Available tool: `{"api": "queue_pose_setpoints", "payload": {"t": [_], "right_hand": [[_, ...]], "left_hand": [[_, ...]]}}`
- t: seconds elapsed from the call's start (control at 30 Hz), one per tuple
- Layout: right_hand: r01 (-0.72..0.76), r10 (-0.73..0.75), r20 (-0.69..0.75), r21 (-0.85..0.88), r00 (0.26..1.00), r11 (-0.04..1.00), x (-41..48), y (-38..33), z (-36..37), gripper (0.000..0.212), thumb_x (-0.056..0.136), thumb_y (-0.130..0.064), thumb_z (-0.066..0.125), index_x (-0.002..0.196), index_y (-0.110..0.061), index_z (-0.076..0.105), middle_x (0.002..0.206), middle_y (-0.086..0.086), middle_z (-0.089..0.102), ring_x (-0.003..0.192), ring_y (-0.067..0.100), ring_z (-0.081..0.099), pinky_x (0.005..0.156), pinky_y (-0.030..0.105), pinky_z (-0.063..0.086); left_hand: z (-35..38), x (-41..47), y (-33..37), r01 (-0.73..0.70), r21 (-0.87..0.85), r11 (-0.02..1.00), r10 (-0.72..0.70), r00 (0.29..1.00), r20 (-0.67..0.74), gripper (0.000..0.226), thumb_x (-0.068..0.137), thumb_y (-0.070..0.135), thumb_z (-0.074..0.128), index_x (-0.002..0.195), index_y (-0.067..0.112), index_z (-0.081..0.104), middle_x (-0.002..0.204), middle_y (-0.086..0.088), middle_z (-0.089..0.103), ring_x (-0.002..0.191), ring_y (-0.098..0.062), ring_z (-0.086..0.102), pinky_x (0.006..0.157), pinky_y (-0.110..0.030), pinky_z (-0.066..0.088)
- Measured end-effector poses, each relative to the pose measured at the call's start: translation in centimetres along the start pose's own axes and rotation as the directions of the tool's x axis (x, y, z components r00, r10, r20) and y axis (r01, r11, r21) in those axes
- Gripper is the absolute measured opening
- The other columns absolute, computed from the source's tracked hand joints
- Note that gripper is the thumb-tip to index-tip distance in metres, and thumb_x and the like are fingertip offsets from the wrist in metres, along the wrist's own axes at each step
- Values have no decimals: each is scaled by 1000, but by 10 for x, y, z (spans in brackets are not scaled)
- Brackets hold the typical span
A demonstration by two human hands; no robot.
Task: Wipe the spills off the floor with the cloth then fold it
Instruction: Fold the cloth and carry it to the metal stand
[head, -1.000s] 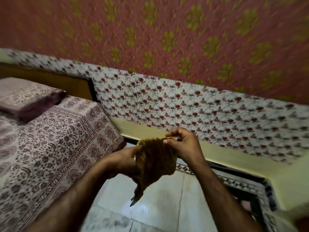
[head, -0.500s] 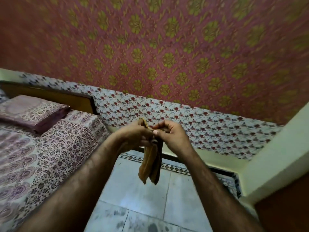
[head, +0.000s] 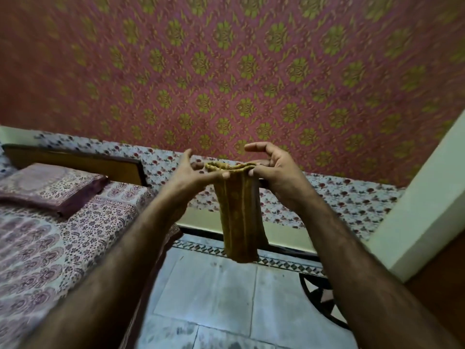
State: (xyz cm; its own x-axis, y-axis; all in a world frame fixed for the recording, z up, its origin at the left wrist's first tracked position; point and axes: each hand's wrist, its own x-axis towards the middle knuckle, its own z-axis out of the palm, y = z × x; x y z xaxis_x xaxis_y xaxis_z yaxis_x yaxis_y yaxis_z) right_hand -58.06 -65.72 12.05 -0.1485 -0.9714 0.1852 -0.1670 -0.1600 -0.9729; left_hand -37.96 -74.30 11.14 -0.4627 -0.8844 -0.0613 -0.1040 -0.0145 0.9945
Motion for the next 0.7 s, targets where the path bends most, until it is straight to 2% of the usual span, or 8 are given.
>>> {"api": "queue_pose_setpoints", "payload": {"t": [0.07,0.13,0.2,0.27,0.37,0.43,0.57,0.7], "right_hand": [[38,-39,1,111,999,993,-1,-21,2,45,89,10,55,124,-19,60,92,21,61,87,31,59,77,49,52],[94,-82,-57,241,995,966,4,-45,-3,40,92,11,56,124,-14,56,96,17,68,84,28,63,71,41,53],[87,-62,-81,369,995,925,6,-55,-15,39,94,-10,67,130,-14,52,110,14,72,94,28,69,72,39,58],[-68,72,2,339,997,938,-8,-29,-18,57,91,-36,69,137,-8,50,119,14,69,106,33,67,78,42,60],[-299,262,146,400,954,866,-46,34,7,56,84,-17,73,135,-1,53,125,21,68,112,38,68,87,47,60],[-296,308,42,430,950,853,-53,55,16,54,79,2,75,129,-1,56,118,20,71,103,34,71,81,44,61],[-247,330,-182,369,926,896,-49,57,11,49,78,13,73,123,-1,59,105,18,73,93,32,73,82,46,62],[-248,320,-235,291,918,924,-57,53,4,69,74,23,71,123,-23,55,101,19,74,91,32,74,79,53,62]], "left_hand": [[-1,-9,-23,17,-39,999,-13,995,100,126,49,41,96,153,27,25,150,-9,45,134,-27,46,116,-54,30],[7,-15,-40,108,-136,985,-73,967,243,95,53,41,93,137,22,51,136,-3,62,128,-25,54,115,-55,29],[16,-16,-45,155,-286,946,-66,952,299,55,68,34,87,117,17,69,122,-8,70,116,-29,64,108,-55,41],[21,-16,-40,170,-413,895,-49,956,288,36,80,26,77,113,14,71,117,-13,71,103,-30,68,92,-48,54],[23,-16,-42,216,-391,895,-130,963,234,45,84,33,71,124,12,66,122,-13,70,107,-31,67,87,-46,56],[25,-18,-51,265,-369,891,-204,959,198,39,90,31,67,122,9,67,119,-14,71,110,-32,66,96,-49,53],[26,-23,-60,307,-413,858,-239,948,209,27,91,9,65,117,6,65,106,-14,72,82,-24,73,66,-36,60],[27,-24,-61,278,-376,884,-222,957,186,66,75,-20,68,127,13,46,118,-19,66,98,-33,70,66,-42,59]]}}
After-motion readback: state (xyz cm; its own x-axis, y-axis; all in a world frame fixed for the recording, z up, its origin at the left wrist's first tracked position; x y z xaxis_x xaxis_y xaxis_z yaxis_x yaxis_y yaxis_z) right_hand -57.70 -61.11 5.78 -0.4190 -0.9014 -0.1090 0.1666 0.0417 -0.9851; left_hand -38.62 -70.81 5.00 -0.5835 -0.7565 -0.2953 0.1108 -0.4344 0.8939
